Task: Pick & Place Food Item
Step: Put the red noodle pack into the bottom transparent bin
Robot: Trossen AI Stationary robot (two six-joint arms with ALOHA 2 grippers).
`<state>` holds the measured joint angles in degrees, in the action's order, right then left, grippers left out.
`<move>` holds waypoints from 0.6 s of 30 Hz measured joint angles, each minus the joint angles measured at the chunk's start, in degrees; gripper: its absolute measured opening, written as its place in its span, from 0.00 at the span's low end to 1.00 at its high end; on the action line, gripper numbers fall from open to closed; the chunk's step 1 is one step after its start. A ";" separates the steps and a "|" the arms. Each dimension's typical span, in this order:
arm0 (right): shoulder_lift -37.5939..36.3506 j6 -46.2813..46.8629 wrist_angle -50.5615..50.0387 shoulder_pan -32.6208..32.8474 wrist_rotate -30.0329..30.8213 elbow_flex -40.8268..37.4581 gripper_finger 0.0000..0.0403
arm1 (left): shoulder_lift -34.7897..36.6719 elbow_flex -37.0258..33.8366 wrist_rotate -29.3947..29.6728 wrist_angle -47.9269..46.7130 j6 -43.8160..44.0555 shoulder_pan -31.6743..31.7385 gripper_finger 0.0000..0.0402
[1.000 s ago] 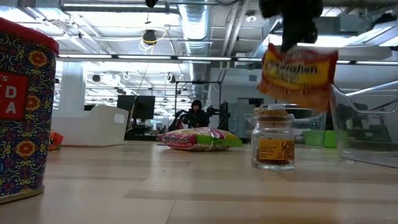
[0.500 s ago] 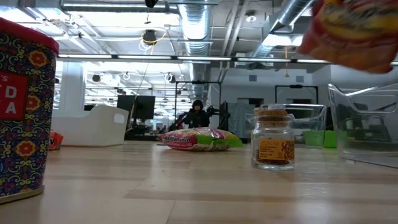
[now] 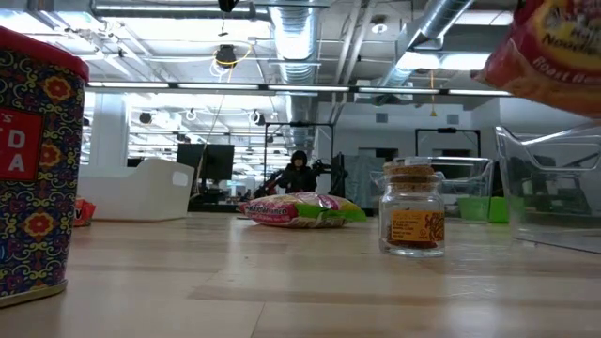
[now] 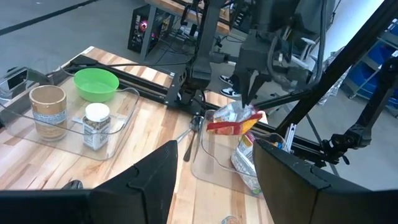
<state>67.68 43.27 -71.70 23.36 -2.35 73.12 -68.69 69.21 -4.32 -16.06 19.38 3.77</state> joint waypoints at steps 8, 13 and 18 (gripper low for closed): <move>0.67 -0.21 -0.31 2.55 1.48 -0.04 0.00 | 0.00 0.00 -0.02 -0.02 0.39 0.00 0.51; 0.65 -0.20 0.55 3.64 2.40 -1.17 0.00 | 0.00 0.00 -1.37 0.00 0.39 0.00 0.51; 0.67 0.07 3.27 5.42 2.59 -5.19 0.00 | 0.00 0.00 -2.81 -0.01 0.42 0.00 0.51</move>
<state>68.36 43.34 -68.43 28.78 0.24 67.93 -68.69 69.21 -7.13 -16.07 19.79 3.77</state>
